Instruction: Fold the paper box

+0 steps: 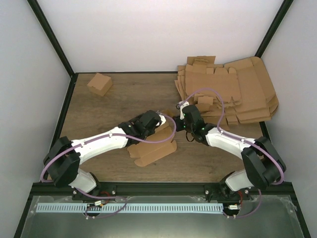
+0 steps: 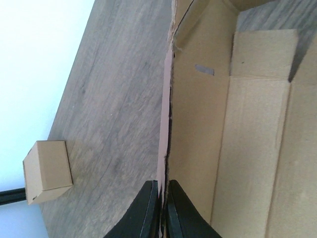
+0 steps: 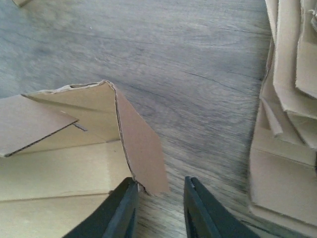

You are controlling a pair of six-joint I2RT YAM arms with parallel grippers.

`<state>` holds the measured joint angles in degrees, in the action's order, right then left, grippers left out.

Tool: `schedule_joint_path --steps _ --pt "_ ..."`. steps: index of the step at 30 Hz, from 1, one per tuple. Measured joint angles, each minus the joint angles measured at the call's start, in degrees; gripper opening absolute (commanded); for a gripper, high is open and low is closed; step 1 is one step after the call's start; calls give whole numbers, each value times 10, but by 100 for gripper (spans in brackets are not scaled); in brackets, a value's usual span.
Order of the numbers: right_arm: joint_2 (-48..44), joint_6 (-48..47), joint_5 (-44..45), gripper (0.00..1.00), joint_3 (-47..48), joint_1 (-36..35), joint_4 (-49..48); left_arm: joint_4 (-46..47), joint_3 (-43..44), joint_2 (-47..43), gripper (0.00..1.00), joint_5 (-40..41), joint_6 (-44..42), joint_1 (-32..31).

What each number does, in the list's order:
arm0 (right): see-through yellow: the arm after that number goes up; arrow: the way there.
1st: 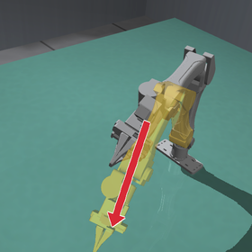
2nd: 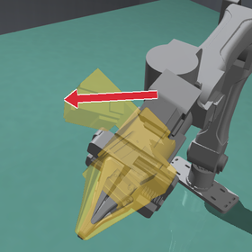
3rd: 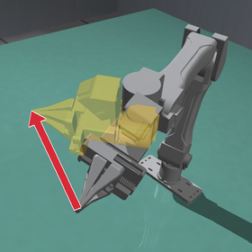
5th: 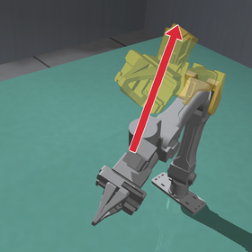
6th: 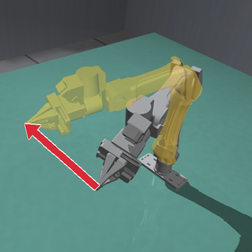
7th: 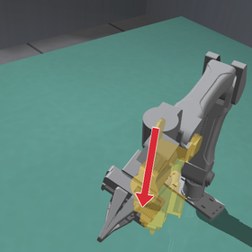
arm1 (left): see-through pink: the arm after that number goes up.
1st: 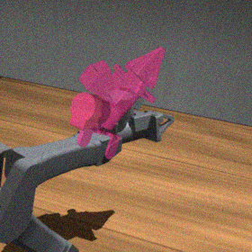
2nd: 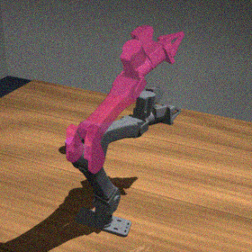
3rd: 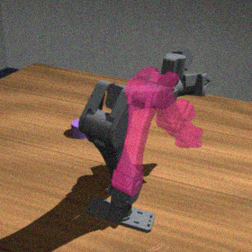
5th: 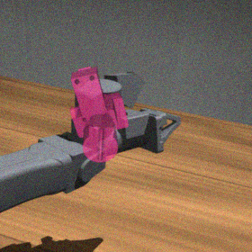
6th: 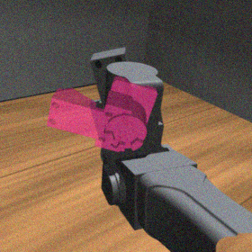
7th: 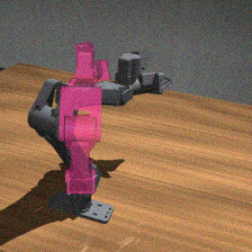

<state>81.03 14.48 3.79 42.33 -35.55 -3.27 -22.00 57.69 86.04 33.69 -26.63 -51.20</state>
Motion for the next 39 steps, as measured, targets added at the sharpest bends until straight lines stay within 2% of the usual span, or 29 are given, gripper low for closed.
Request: schedule_joint_path --steps 6,21,27,31,33,35,39 --pt "0 9 -17 44 0 4 11 -7 6 0 6 -23 3 -5" --pt "-52 75 -88 45 -106 4 -33 -41 23 -10 6 -66 40 -5" --pt "-86 106 -107 36 -159 8 -74 -49 28 -40 6 -96 69 -5" --pt "-89 136 -154 27 -187 64 -111 -56 28 -50 6 -103 76 -5" --pt "-92 150 -175 20 -203 96 -125 -59 27 -55 6 -104 78 -5" --pt "-90 158 -190 3 -207 113 -128 -60 24 -63 6 -105 81 -5" --pt "-45 166 -224 1 -183 113 -127 -60 14 -83 6 -110 83 -5"
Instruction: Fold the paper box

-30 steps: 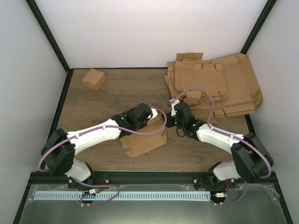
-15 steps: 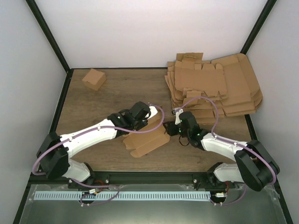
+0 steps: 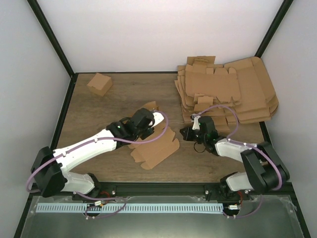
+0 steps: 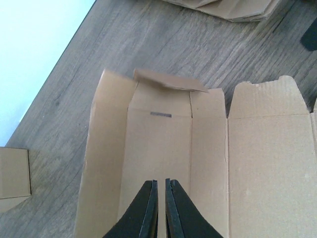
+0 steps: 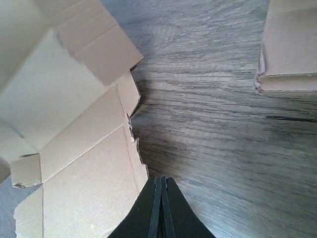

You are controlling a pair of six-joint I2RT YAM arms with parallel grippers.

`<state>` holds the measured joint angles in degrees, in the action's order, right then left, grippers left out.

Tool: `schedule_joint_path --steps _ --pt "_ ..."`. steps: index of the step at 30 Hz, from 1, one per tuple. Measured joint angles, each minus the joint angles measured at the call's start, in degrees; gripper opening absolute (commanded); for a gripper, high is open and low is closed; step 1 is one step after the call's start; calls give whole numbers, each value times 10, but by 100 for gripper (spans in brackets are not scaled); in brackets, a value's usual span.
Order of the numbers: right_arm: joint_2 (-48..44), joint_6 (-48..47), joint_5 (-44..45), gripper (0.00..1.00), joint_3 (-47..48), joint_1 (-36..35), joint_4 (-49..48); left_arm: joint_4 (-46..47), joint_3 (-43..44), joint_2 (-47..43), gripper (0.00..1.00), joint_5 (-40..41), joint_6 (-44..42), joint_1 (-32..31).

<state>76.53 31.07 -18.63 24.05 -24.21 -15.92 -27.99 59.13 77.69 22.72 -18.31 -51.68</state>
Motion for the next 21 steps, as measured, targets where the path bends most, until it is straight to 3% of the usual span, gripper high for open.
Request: schedule_joint_path --steps 7,10,12,15,17,19,21 --pt "76 27 -59 1 35 0 -17 9 -14 -40 9 -10 2 0" --pt "93 33 -68 1 55 0 -14 15 -18 -43 19 -7 4 0" --pt "104 31 -68 3 82 0 -5 17 -17 -38 33 -2 18 4" --pt "112 19 -68 18 120 0 10 6 -7 -20 67 -7 47 30" --pt "114 7 -72 35 140 0 17 -2 6 -5 85 -10 69 58" --pt "117 -11 -75 54 157 0 28 -8 16 2 98 -12 89 84" --pt "123 -37 -71 69 176 -4 47 -13 29 7 100 -26 112 115"
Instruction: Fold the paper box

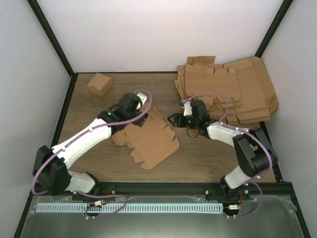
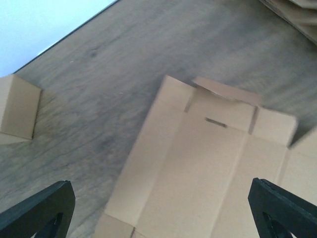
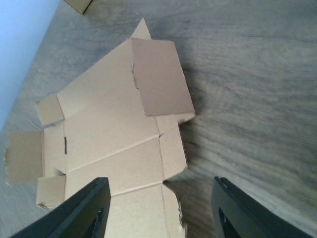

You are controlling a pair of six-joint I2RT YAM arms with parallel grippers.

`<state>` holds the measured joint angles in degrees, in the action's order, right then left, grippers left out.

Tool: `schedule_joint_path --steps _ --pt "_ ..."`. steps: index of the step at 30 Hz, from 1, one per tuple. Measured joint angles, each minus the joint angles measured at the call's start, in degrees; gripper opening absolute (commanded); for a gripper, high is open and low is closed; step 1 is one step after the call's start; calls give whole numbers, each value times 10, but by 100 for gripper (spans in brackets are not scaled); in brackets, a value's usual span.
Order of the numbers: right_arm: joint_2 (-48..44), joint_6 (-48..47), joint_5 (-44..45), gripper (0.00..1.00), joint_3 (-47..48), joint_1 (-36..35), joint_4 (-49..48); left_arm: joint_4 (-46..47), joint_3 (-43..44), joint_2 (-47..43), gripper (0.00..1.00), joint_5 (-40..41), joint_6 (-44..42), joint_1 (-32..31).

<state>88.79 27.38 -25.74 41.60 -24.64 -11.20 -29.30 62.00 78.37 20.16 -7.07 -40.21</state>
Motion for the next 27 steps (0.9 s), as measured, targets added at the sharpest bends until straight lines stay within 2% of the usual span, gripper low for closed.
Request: schedule_joint_path --steps 3,8,13,16,21,24,27 --pt "20 -45 34 86 43 -21 40 -9 34 23 100 -35 28 61" --pt "90 -103 111 91 140 -77 78 -30 119 120 100 -126 64 154" --pt "158 -136 174 90 200 -109 104 -65 186 225 100 -191 69 193" --pt "189 -150 215 85 226 -120 115 -84 205 265 100 -214 67 206" --pt "196 -167 266 76 231 -131 121 -115 239 308 97 -234 49 231" --pt "196 -175 277 74 231 -131 119 -122 258 335 96 -238 35 234" --pt "196 -179 279 68 231 -131 118 -128 261 358 91 -251 25 235"
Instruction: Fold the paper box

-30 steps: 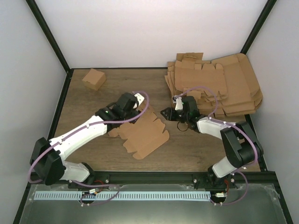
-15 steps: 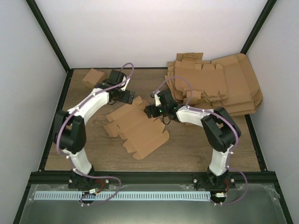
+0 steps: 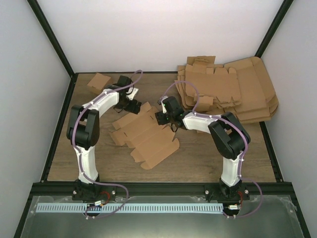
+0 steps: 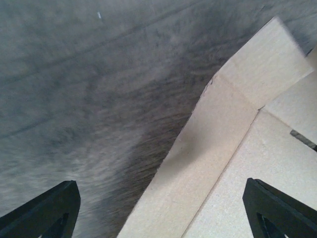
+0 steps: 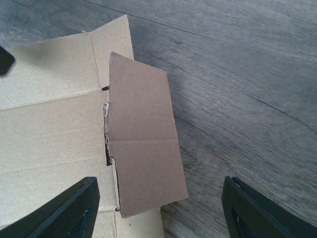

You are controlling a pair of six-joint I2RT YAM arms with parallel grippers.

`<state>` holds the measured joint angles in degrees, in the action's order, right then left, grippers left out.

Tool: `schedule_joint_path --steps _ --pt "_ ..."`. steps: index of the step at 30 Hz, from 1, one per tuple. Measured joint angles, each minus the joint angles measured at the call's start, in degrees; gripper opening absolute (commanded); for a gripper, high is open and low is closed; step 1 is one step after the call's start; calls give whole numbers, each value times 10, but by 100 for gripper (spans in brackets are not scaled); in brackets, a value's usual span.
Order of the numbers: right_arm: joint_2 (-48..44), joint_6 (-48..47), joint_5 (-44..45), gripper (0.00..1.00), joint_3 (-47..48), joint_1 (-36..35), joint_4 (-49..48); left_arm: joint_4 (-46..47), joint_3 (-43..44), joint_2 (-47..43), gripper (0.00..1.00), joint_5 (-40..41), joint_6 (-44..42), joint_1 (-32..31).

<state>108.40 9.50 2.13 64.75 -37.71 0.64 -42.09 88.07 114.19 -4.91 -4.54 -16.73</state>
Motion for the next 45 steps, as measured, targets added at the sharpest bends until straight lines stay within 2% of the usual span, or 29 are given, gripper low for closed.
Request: schedule_joint_path --steps 6,9,12,15,22,35,39,45 --pt "0 -16 0 55 0 0 -11 -19 10 49 85 -31 -13 11" --pt "0 -27 0 52 -1 0 -16 -30 12 55 82 -51 -19 24" --pt "0 -37 -2 48 -1 0 -20 -36 22 59 75 -66 -23 34" --pt "0 -43 -6 48 -1 0 -24 -39 29 65 67 -76 -30 38" --pt "0 -47 -11 49 -7 0 -35 -54 29 78 62 -107 -37 38" --pt "0 -46 -34 48 -39 0 -67 -62 29 78 43 -137 -43 38" --pt "0 -47 -33 48 -41 0 -76 -63 29 78 34 -140 -42 38" --pt "0 -48 -33 48 -42 0 -77 -66 29 76 7 -162 -48 38"
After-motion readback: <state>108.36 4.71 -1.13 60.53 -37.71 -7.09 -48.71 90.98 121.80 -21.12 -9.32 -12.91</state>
